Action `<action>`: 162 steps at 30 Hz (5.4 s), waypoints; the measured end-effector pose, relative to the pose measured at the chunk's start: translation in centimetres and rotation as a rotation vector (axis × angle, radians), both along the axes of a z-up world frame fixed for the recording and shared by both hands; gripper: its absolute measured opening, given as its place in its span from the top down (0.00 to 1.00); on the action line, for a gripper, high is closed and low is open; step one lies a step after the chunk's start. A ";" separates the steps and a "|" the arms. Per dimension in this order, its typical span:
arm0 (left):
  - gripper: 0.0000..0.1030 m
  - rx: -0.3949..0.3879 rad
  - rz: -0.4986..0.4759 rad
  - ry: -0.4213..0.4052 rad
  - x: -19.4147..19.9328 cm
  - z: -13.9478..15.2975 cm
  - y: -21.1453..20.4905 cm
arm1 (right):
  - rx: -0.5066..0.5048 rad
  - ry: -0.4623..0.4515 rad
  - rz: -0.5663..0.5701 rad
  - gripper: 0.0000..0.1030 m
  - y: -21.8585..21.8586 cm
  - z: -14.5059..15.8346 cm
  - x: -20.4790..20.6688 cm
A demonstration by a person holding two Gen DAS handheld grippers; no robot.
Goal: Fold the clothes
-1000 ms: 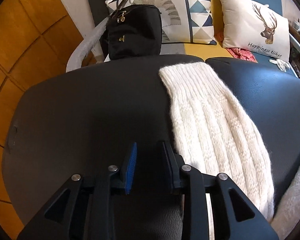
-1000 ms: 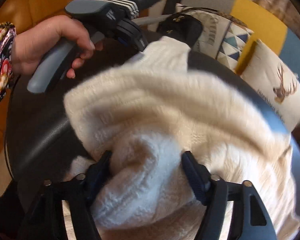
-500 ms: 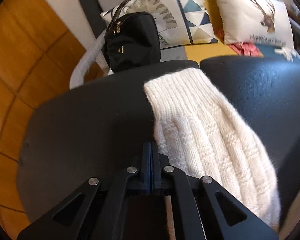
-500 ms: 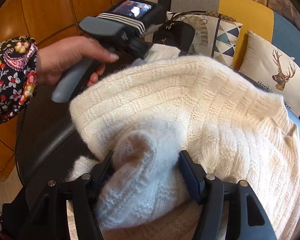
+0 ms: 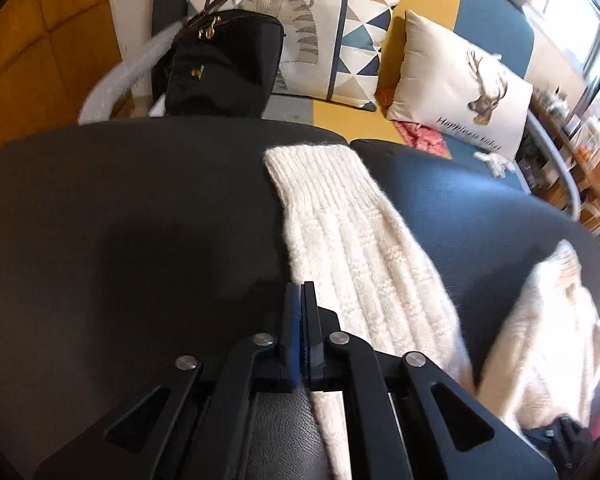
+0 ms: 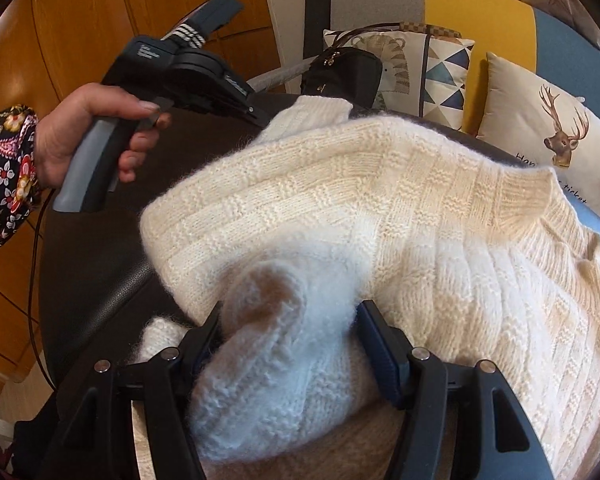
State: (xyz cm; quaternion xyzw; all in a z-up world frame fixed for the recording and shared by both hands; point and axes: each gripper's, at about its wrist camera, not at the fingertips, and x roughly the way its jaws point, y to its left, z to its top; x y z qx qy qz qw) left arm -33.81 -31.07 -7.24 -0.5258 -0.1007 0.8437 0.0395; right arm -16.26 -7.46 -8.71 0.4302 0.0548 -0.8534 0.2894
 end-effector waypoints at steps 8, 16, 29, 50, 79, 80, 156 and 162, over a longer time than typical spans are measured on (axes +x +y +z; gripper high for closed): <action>0.56 0.121 0.153 -0.041 -1.0 -1.3 -1.0 | -0.015 -0.005 0.000 0.37 0.6 -0.1 0.5; 0.73 -0.118 0.023 0.054 -1.0 -2.0 3.9 | -0.043 -0.013 0.000 0.37 0.8 -0.5 0.5; 0.94 -0.022 0.113 0.143 5.0 2.0 0.1 | -0.046 -0.012 -0.007 0.37 0.5 -0.5 0.2; 0.93 0.203 0.606 0.271 27.7 6.0 -5.3 | -0.059 -0.015 -0.005 0.37 -0.1 -0.2 -0.1; 0.39 -0.667 -0.011 0.277 23.5 0.9 -7.8 | 0.010 0.005 0.008 0.32 -1.0 -0.4 0.3; 0.39 -0.674 -0.110 0.271 23.5 0.5 -6.8 | 0.013 0.005 0.009 0.32 -1.1 -0.4 0.3; 0.87 0.345 -0.249 0.176 26.6 6.3 -3.2 | 0.088 0.031 0.012 0.28 -2.9 -0.4 0.3; 0.90 0.555 -0.013 0.342 24.3 11.1 -12.9 | 0.091 0.030 0.012 0.28 -3.0 -0.5 0.4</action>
